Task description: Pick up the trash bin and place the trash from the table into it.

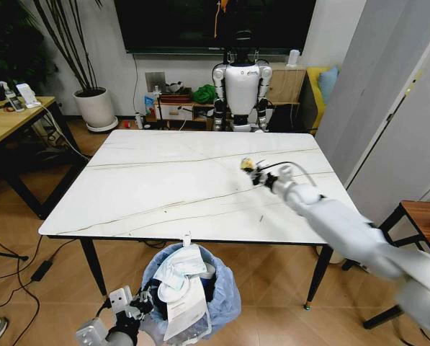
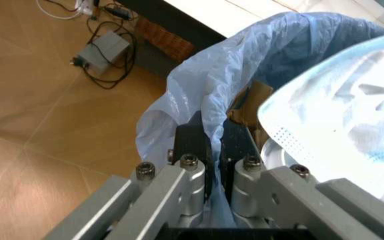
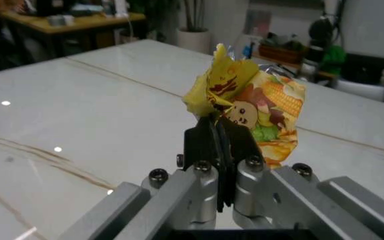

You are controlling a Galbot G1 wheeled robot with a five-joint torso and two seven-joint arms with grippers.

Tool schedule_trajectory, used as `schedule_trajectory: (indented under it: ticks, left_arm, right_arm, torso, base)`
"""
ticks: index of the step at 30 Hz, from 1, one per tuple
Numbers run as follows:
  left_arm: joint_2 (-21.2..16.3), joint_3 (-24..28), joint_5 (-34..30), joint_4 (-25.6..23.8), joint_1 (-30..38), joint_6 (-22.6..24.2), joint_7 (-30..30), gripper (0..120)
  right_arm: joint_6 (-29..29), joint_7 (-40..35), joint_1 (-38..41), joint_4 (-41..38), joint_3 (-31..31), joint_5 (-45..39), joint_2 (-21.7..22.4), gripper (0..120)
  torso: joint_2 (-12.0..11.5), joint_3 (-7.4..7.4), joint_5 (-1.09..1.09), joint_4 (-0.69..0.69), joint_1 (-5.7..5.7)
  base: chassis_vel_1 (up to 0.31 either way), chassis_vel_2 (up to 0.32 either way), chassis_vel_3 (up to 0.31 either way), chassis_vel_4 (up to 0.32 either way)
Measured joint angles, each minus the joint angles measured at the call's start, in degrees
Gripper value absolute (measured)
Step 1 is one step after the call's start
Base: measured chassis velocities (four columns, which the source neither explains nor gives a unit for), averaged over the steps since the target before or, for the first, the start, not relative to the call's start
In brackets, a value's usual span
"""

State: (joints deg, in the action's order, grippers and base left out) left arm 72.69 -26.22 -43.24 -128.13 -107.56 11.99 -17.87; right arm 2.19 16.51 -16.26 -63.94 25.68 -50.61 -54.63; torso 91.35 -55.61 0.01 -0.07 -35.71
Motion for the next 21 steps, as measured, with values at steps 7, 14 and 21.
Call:
schedule_trajectory:
  ticks: [7,14,21]
  left_arm:
    - [-0.5,-0.2,-1.0,0.0,0.4,0.1,-0.3,0]
    - [0.2,-0.6,-0.8,-0.6,0.5,0.2,-0.3,0]
    - [0.4,-0.7,-0.8,-0.7,0.6,0.2,-0.3,0]
  right_arm:
    - [4.2,3.4,-8.0,-27.4,-0.2,-5.1,13.4,0]
    - [8.0,11.6,-11.5,-40.1,0.9,-6.0,18.9,0]
    - [10.3,17.5,-12.0,-45.8,3.8,-3.7,20.5,0]
  torso:
    - [0.0,0.0,0.0,0.08,0.01]
    - [0.0,0.01,-0.01,0.08,0.01]
    - [0.0,0.0,-0.01,0.08,0.01]
  base:
    - [0.0,0.0,0.0,0.0]
    - [0.0,0.0,0.0,0.0]
    - [0.0,0.0,0.0,0.0]
